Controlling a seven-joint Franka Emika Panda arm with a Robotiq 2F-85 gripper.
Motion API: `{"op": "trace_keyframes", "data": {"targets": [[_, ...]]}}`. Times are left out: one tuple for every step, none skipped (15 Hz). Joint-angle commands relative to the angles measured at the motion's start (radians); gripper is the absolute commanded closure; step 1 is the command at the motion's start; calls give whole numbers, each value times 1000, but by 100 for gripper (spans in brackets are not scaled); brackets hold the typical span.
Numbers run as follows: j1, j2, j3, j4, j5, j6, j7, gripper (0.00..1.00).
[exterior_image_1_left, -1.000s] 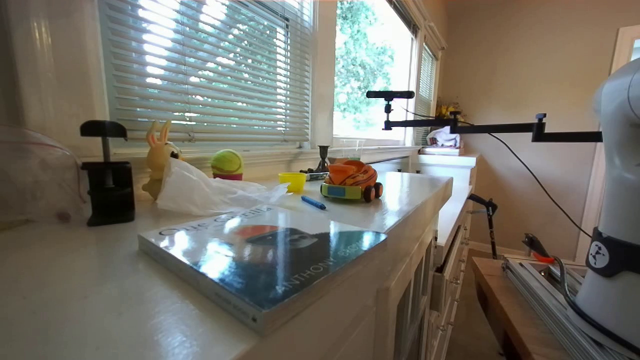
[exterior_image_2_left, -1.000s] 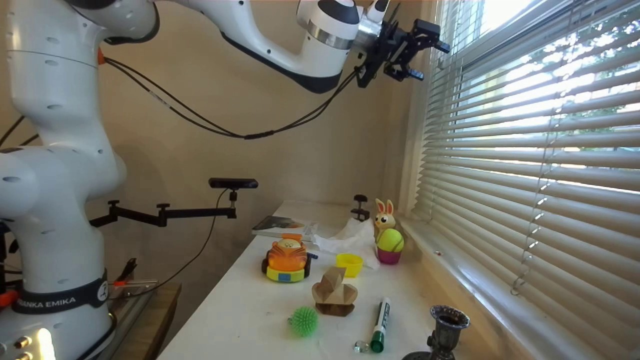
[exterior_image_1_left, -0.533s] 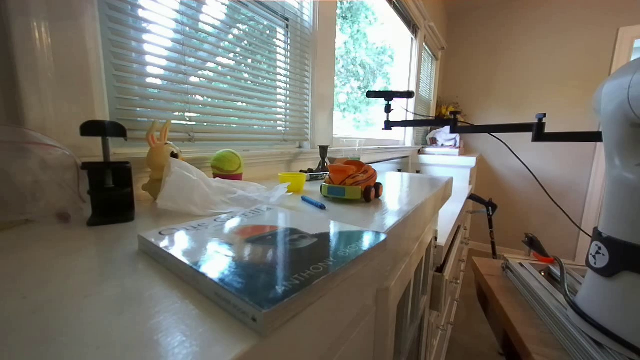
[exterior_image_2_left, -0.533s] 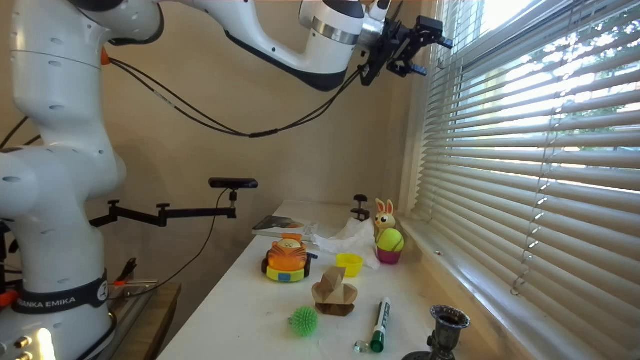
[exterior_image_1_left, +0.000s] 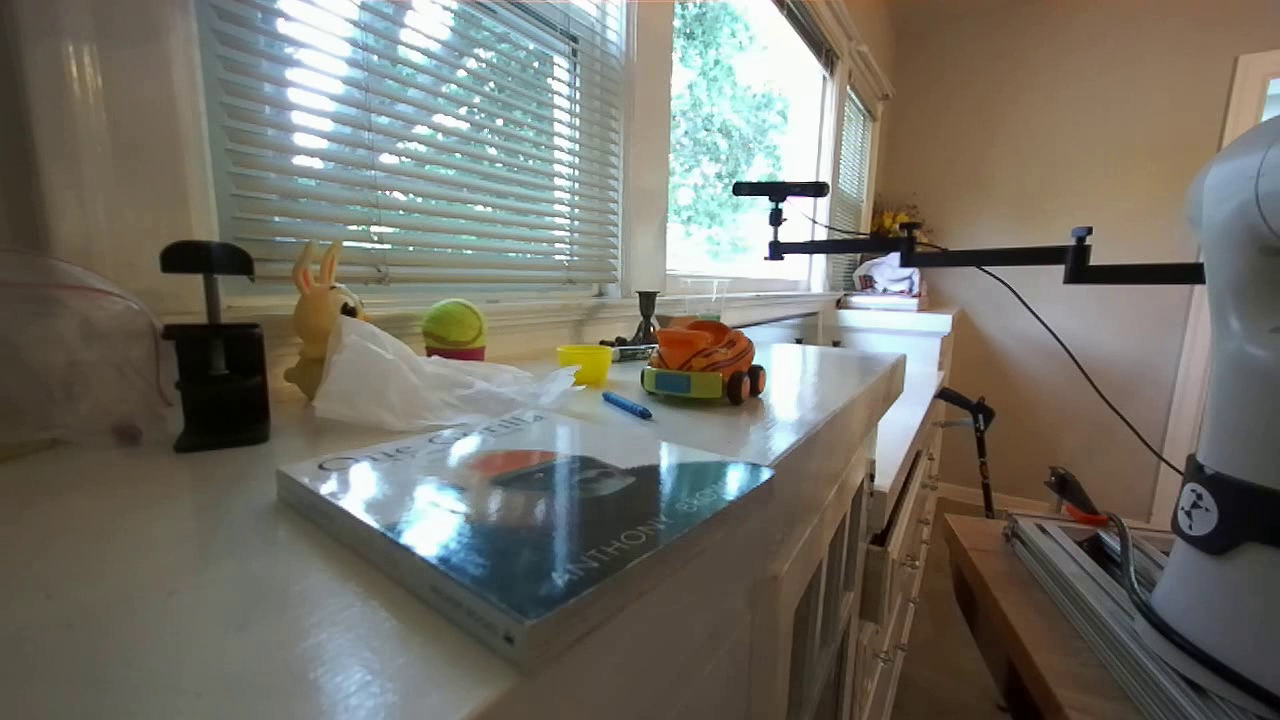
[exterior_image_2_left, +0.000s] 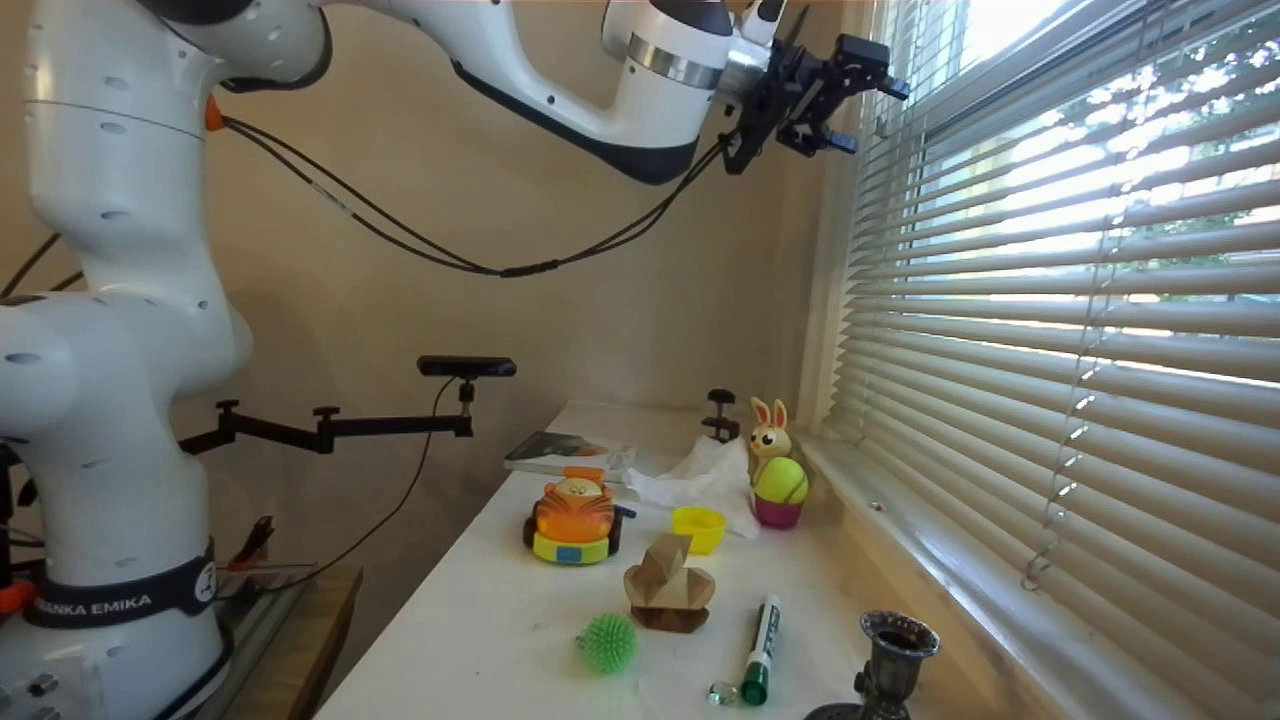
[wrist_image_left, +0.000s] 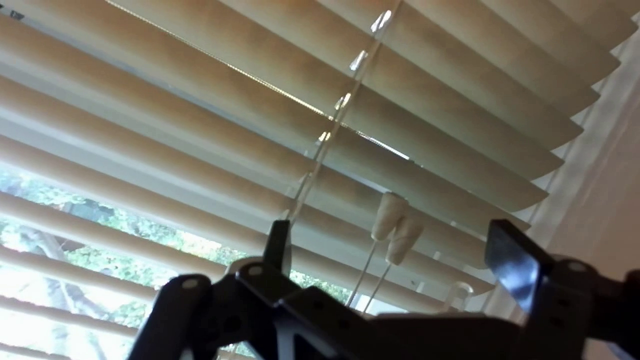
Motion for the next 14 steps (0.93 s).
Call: {"op": "trace_keyframes", "data": {"targets": [[-2, 4, -3, 18, -24, 7, 47, 0], [-3, 5, -4, 22, -25, 10, 66, 0], [-3, 7, -5, 27, -32, 13, 87, 0], [-4, 8, -7, 30, -38, 19, 113, 0], [-6, 8, -9, 36, -50, 22, 146, 0], [-7, 8, -12, 42, -61, 24, 187, 0], [-7, 9, -13, 44, -68, 25, 211, 0], [-5, 9, -14, 42, -70, 23, 230, 0], [-5, 10, -15, 42, -76, 24, 248, 0], [-3, 10, -14, 37, -75, 23, 258, 0], [-2, 10, -13, 32, -70, 24, 264, 0], [-1, 11, -13, 26, -65, 24, 266, 0], [-1, 13, -13, 24, -62, 25, 271, 0], [0, 15, -13, 22, -62, 26, 277, 0]]}}
